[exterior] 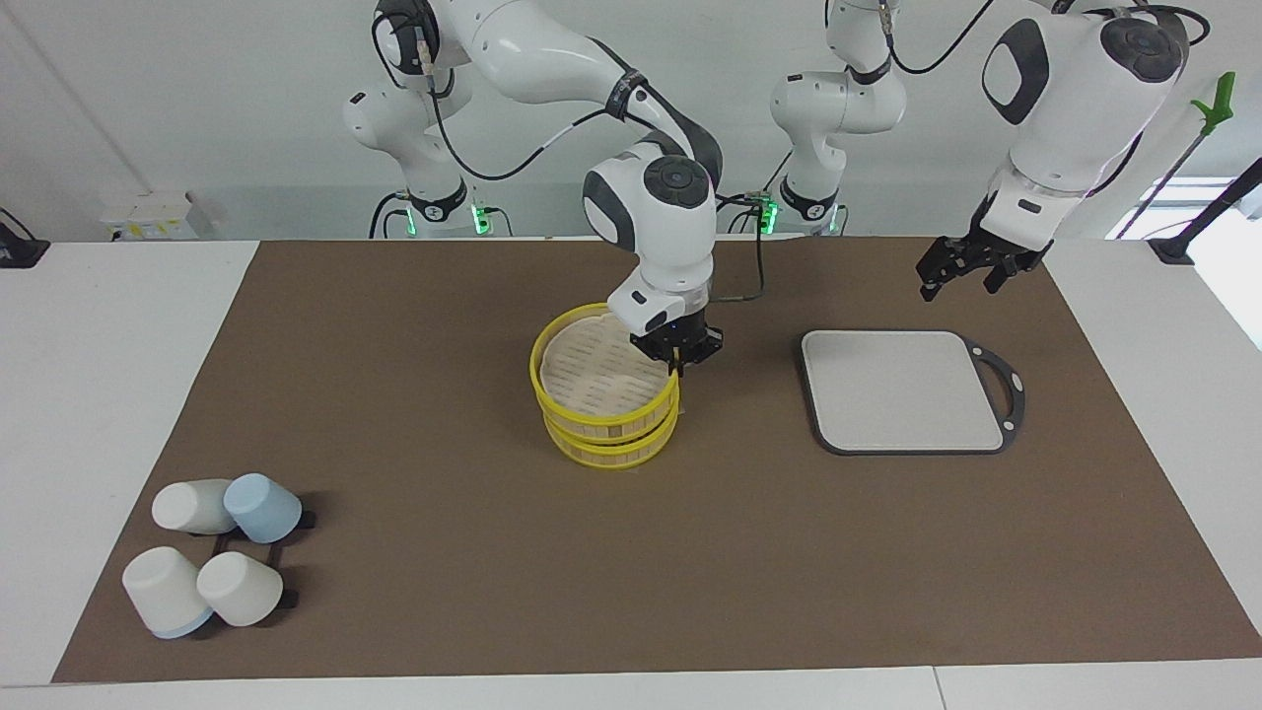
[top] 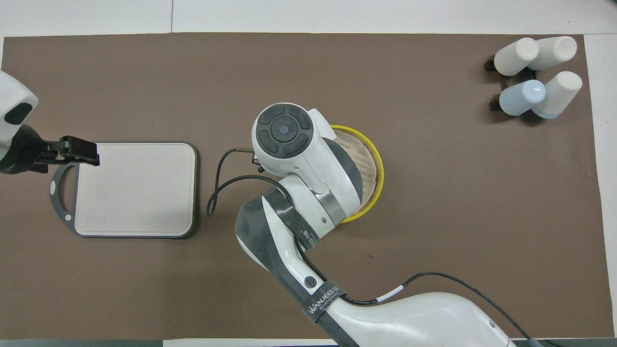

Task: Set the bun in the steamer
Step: 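Lower the lid onto the steamer with the right gripper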

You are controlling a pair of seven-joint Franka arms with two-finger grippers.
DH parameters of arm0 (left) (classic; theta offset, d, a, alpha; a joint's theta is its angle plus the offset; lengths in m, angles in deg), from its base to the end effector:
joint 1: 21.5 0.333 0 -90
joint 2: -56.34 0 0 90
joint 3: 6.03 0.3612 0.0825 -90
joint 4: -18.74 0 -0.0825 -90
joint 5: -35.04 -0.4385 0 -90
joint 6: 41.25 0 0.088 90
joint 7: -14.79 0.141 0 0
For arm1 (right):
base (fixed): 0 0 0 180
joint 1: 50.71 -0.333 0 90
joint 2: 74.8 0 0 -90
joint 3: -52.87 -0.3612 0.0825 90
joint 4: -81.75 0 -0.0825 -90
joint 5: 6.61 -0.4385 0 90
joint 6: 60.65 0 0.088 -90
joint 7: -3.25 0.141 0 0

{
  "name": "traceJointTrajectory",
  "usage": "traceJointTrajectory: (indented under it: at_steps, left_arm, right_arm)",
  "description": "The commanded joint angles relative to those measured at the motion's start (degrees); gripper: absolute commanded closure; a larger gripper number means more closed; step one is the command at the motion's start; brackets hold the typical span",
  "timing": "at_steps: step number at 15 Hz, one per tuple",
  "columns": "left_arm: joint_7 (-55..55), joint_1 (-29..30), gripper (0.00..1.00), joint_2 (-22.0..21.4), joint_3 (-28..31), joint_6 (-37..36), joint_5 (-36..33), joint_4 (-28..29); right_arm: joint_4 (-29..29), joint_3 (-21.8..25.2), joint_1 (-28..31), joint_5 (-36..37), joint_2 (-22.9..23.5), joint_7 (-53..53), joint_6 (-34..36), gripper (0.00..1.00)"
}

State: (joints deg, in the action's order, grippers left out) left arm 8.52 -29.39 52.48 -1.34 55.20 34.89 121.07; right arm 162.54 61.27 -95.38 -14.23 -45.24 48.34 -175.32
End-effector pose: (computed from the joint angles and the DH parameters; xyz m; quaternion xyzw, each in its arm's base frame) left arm 0.5861 -0.0312 0.5718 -0.9995 -0.0265 0.0178 0.0000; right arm 0.6162 0.4917 0.4007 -0.9947 0.0912 -0.0139 0.0460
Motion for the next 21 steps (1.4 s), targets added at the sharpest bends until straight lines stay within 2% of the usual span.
traceJointTrajectory:
  at_steps: [1, 4, 8, 15, 17, 21]
  left_arm:
    - [1.1, 0.7, 0.00, -1.4, -0.6, -1.9, 0.2, 0.8]
    - [1.0, 0.9, 0.00, 0.4, -0.5, -2.0, 0.2, -0.8]
    - [1.1, 1.4, 0.00, 2.4, -0.6, -3.8, 0.3, -4.5]
    - [1.3, 2.1, 0.00, 2.0, -1.3, -3.3, 1.5, -5.7]
    - [1.2, 1.7, 0.00, 1.8, -1.2, -3.3, 1.5, -5.7]
    - [1.3, 1.8, 0.00, 1.6, -0.9, -3.2, 1.5, -5.7]
  right_arm:
    - [2.8, 0.0, 0.1, -1.2, -2.4, -1.2, -2.0, 1.00]
    - [4.9, 0.0, 0.1, -1.2, -2.9, -1.3, -2.7, 1.00]
    - [10.0, 0.0, 0.0, -1.3, -4.5, -1.4, -7.8, 1.00]
    - [9.3, 0.0, -0.1, -1.3, -2.7, -1.3, -12.8, 1.00]
    - [7.6, 0.0, -0.2, -1.3, -1.1, -1.3, -12.9, 1.00]
    - [7.4, 0.0, 0.2, -1.3, -1.0, -1.4, -12.9, 1.00]
